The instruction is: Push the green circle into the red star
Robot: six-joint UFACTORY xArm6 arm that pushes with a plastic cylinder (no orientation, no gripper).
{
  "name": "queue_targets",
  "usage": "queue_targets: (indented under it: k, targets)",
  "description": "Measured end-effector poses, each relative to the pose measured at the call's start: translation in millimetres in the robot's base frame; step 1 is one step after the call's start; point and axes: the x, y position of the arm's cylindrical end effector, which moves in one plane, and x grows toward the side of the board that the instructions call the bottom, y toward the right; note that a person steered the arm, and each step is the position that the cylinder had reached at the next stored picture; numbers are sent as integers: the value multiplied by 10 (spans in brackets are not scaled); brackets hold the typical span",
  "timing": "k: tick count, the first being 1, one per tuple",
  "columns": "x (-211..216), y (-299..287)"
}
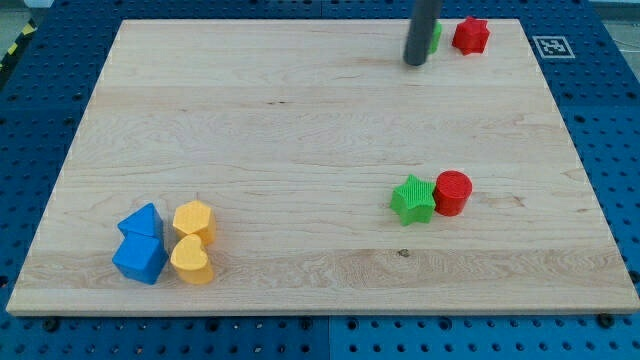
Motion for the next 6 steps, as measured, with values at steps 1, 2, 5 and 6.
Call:
queue_targets:
  k: [1, 2, 5, 6]
  targets:
    - [-155, -148]
    - [-231, -14]
    - [-436, 223]
    - [-436, 475]
